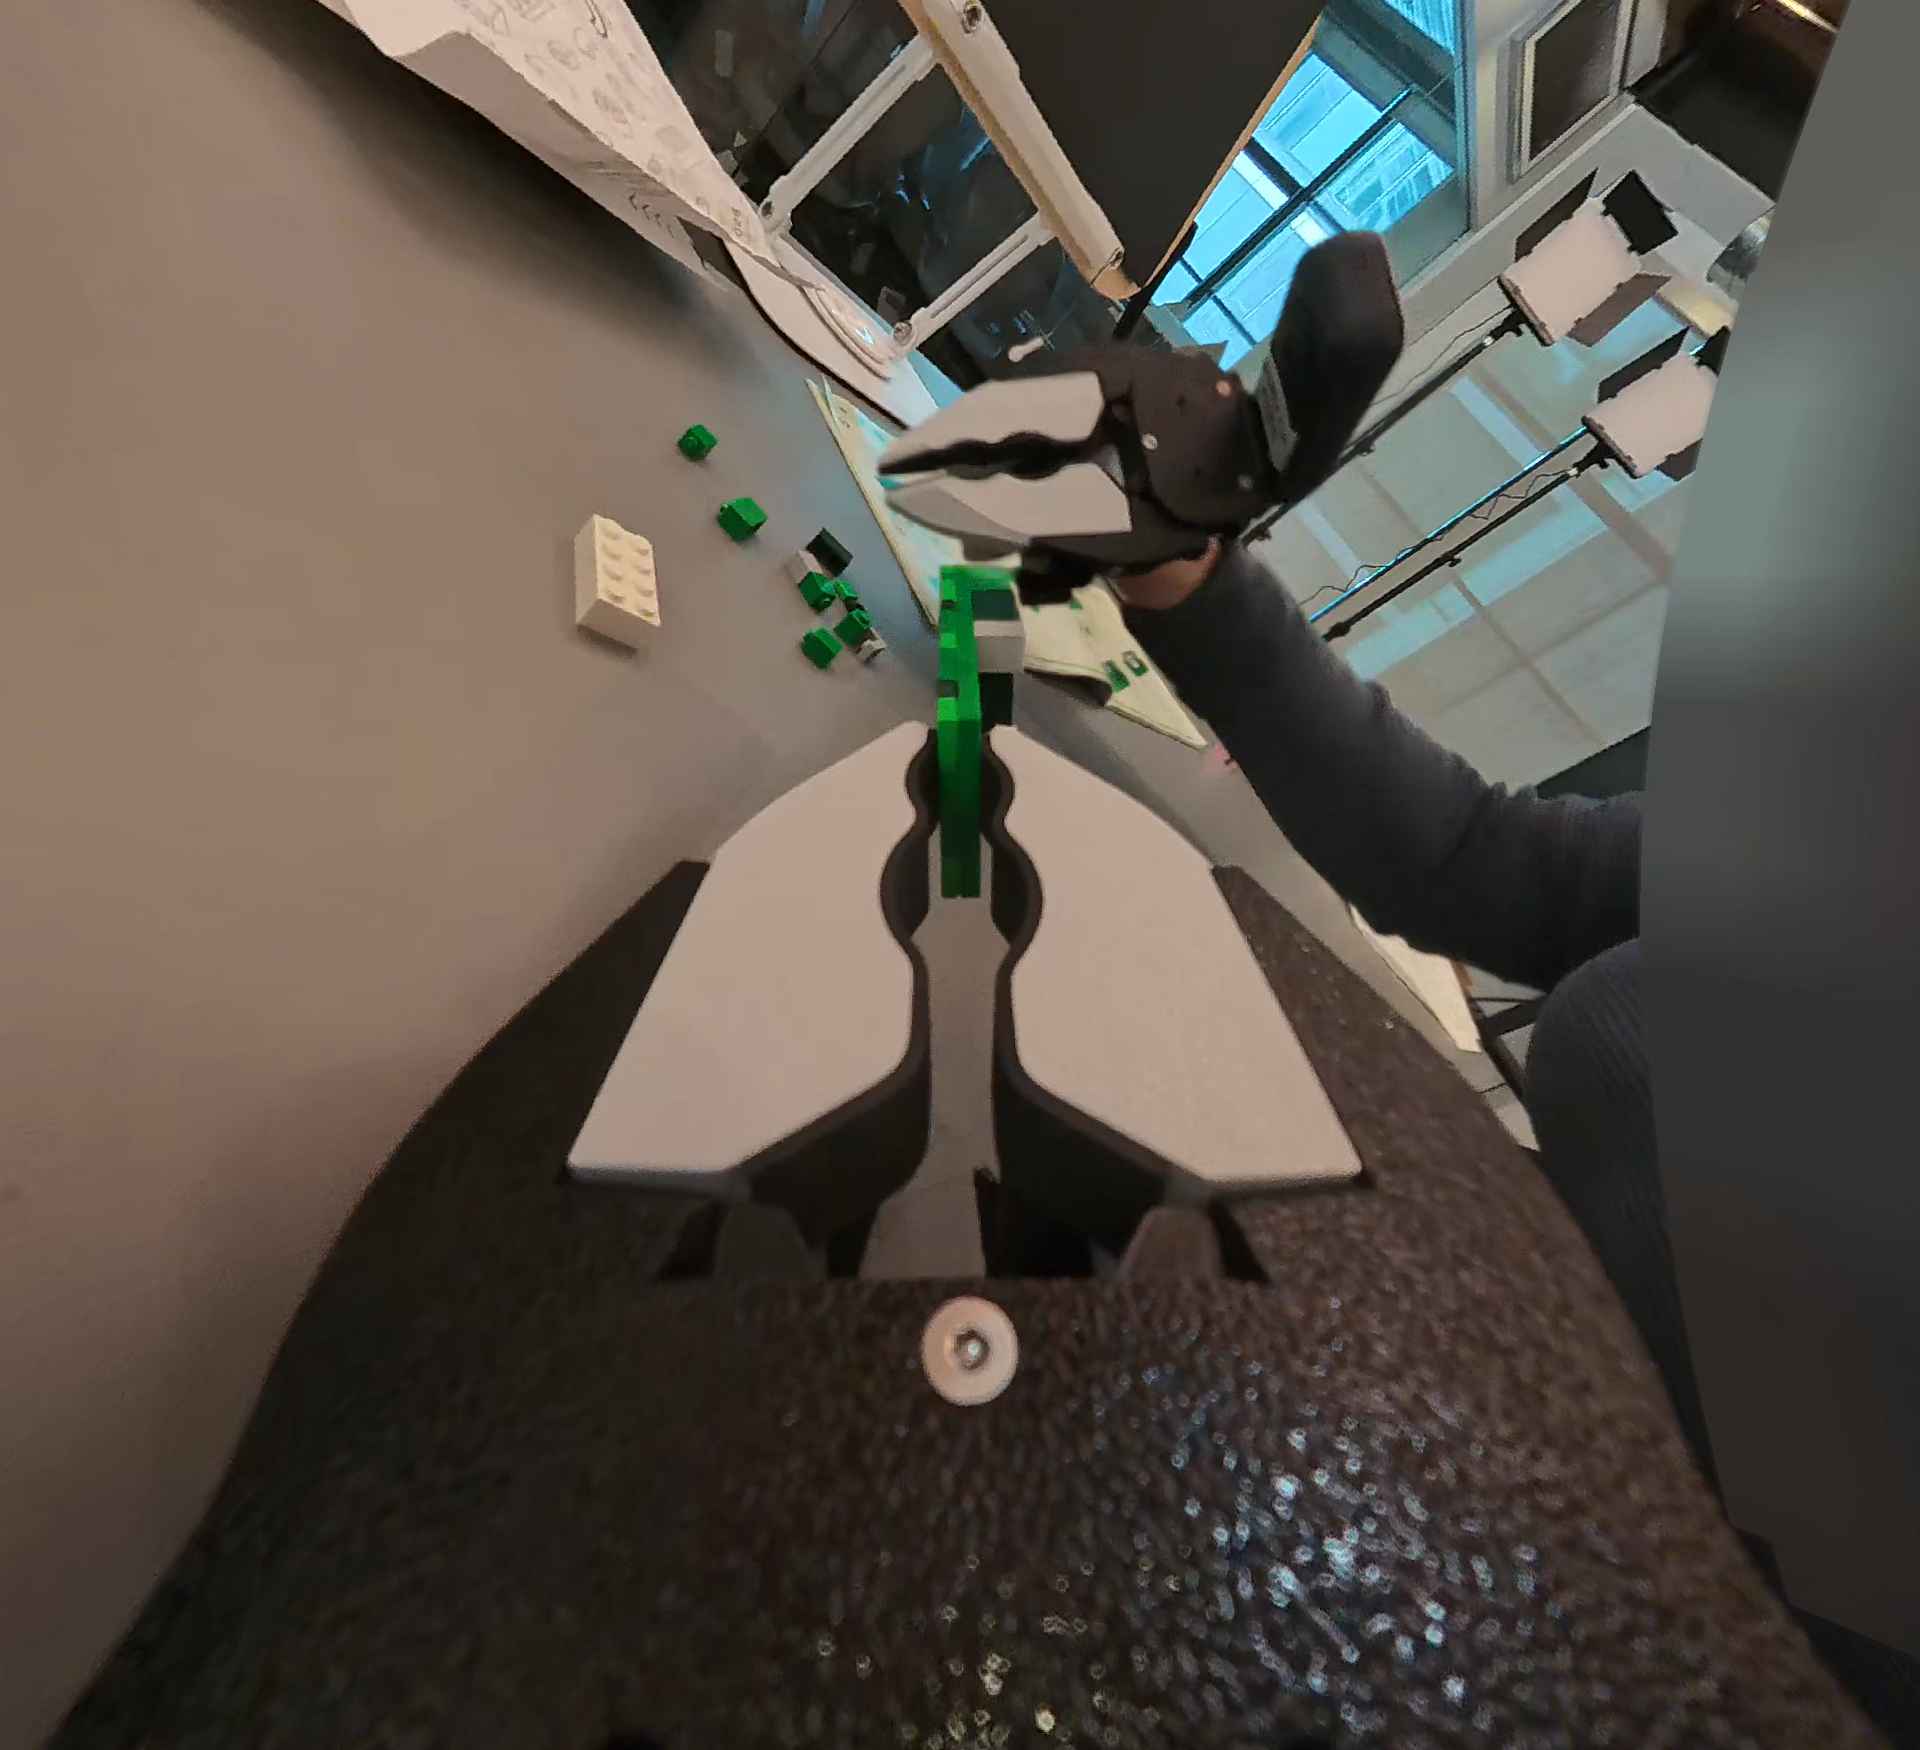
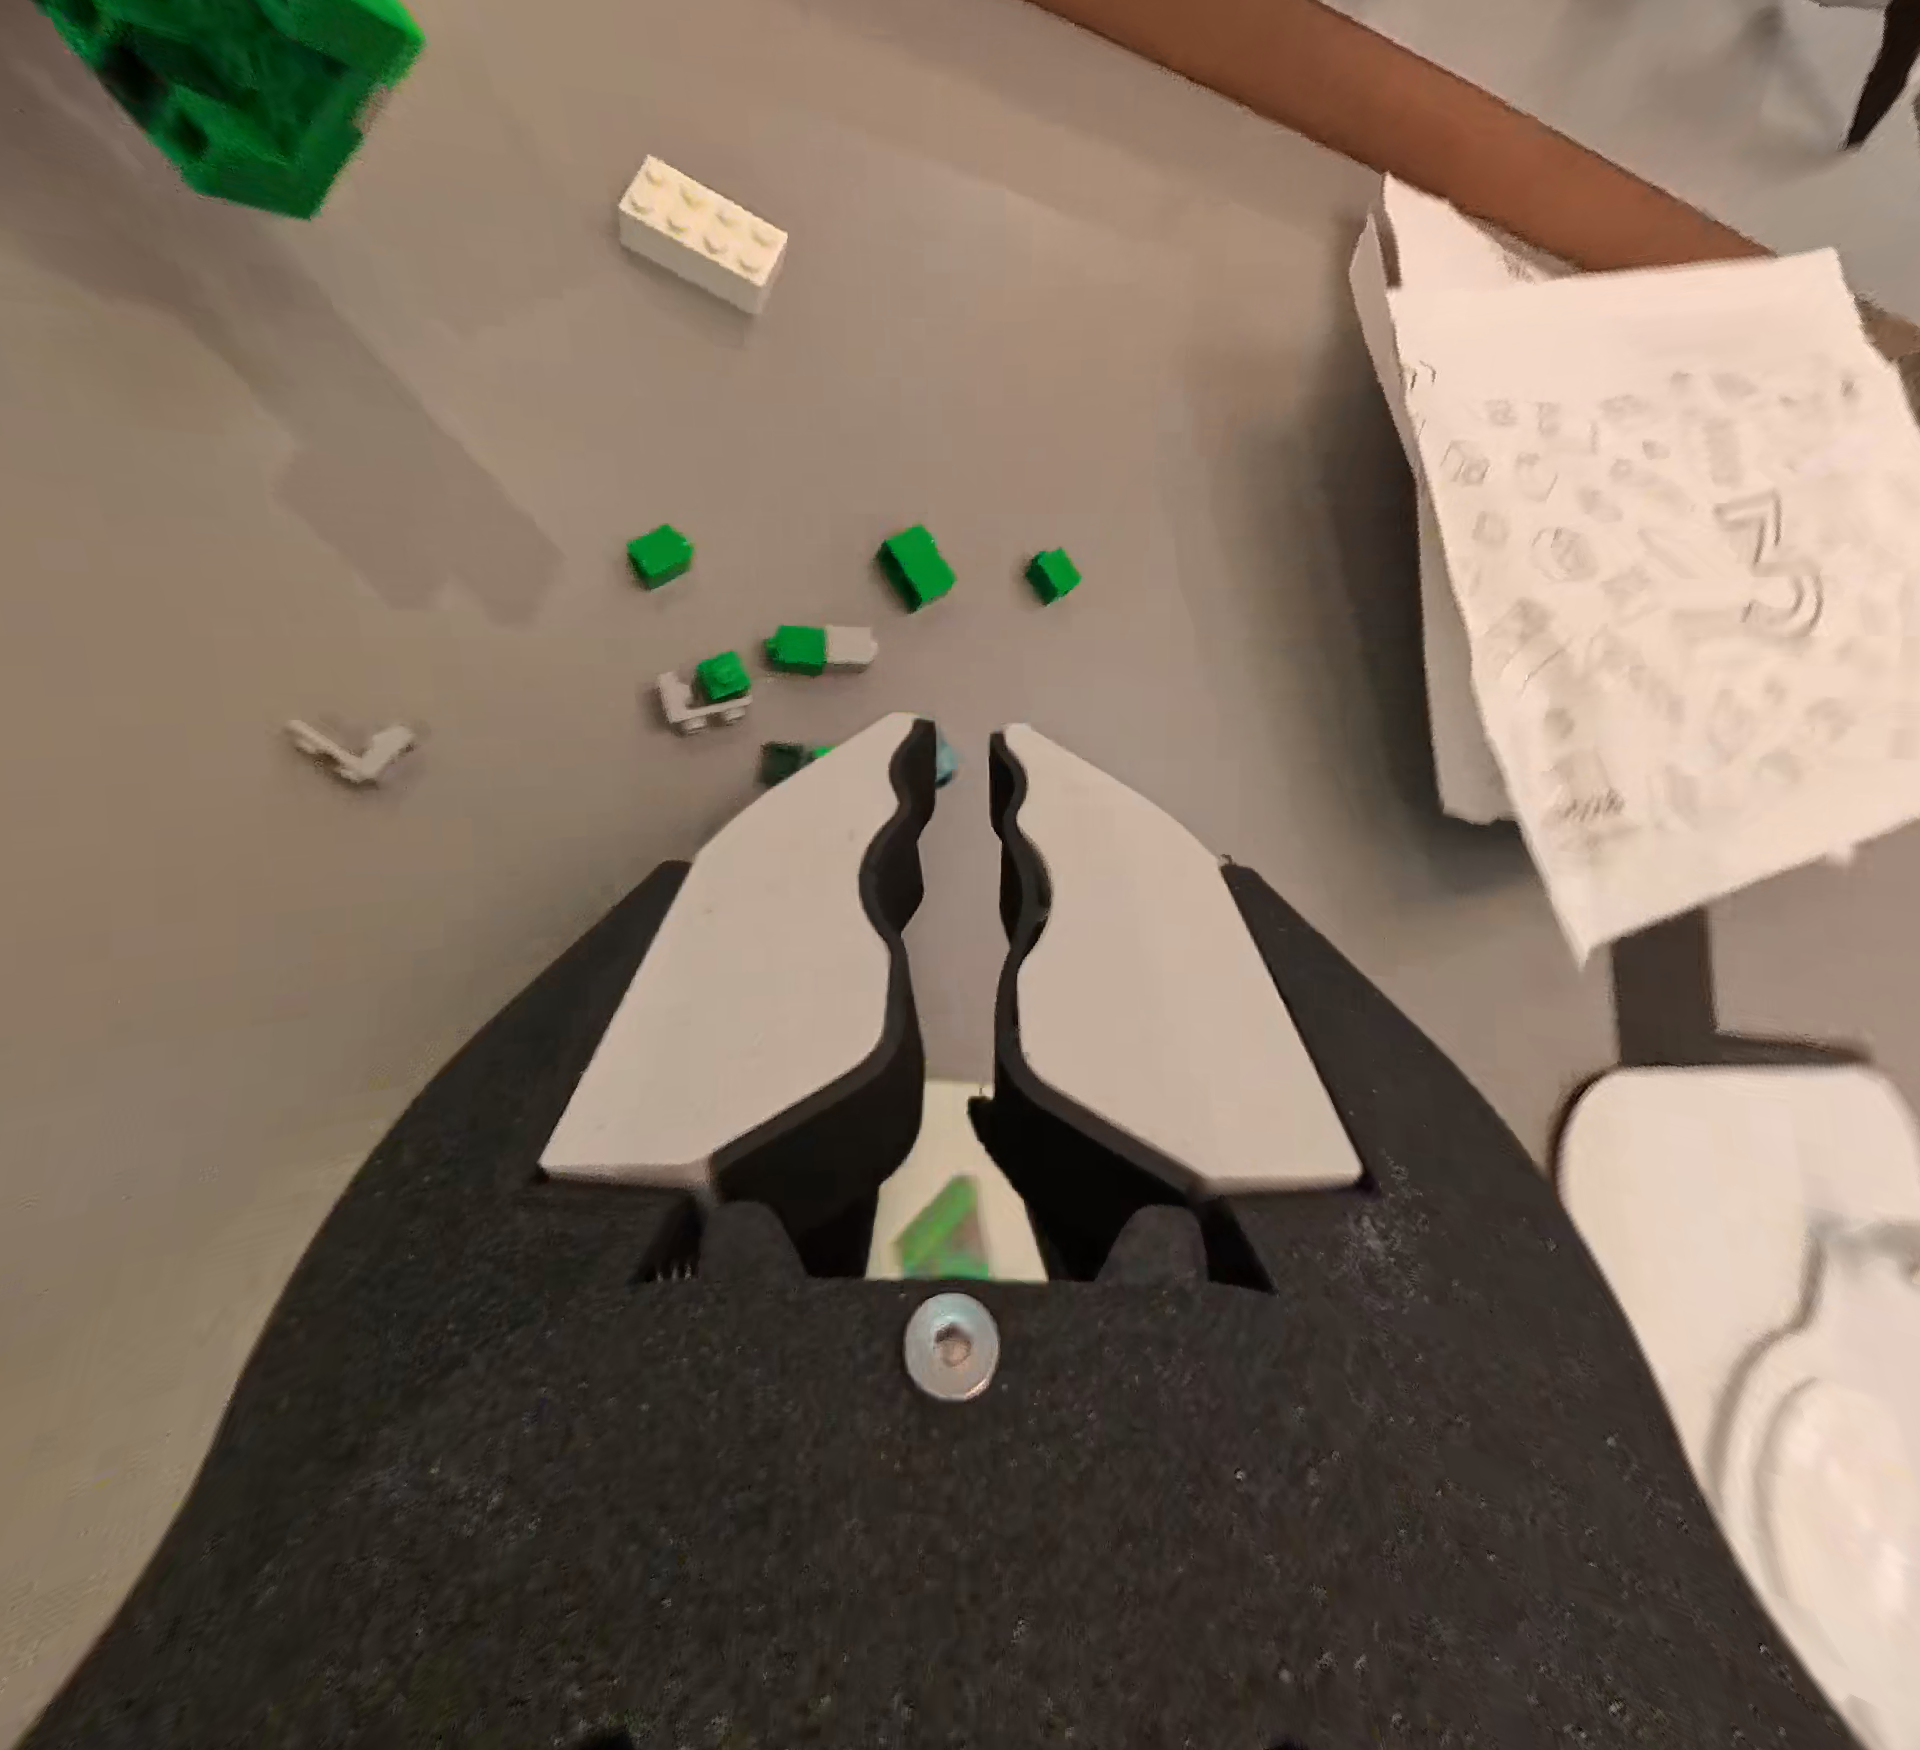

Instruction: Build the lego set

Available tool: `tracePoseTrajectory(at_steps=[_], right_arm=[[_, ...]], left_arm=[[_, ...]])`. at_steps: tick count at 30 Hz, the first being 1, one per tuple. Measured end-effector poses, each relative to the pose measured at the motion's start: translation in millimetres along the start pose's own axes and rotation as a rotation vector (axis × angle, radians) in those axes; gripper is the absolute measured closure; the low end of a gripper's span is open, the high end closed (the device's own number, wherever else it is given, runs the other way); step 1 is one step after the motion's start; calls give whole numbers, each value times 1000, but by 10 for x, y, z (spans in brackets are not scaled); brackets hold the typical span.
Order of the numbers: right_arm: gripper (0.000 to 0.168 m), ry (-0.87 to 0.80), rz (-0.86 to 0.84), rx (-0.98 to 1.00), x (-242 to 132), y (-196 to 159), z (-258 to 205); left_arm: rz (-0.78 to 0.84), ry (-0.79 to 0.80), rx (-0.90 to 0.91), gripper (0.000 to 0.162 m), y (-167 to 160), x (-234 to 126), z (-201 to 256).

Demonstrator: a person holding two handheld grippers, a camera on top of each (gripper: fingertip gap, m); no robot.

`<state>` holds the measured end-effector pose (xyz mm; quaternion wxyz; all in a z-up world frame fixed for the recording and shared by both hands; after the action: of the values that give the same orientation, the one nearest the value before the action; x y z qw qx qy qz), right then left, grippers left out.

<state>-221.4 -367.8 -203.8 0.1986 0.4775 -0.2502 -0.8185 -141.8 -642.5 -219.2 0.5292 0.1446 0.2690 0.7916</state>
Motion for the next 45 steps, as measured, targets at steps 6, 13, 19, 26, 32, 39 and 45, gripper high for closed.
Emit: tracePoseTrajectory(at_steps=[6,13,19,26,32,39,45], right_arm=[[155,181,30,-104,352,2,355],[149,374,128,-128,591,-42,497],[153,401,108,-179,728,-39,529],[160,397,120,-100,656,25,489],[160,189,142,-116,121,367,147],[160,-105,114,-173,-642,410,-387],[160,-336,24,-168,-1257,55,-723]], left_arm=[[-33,-19,-16,156,0,55,-30],[-68,-51,-50,156,-12,73,-52],[-81,-47,-54,156,-22,80,-56],[-90,-7,-51,156,-32,95,-70],[-8,18,-71,156,-33,172,-41],[58,35,-14,157,-170,635,216],[-22,-4,78,157,-446,1402,549]])
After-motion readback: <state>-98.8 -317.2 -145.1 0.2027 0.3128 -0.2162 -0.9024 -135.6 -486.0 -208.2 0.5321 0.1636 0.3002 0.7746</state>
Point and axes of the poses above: each gripper's, where its closed fingertips meet, x out along the fingers, y out of its top, z = x × y across the jaws, the point moved 8 cm from there along -x, back along the fingers, and after that the axes turned 8 degrees about -x, right-handed, at the moved point
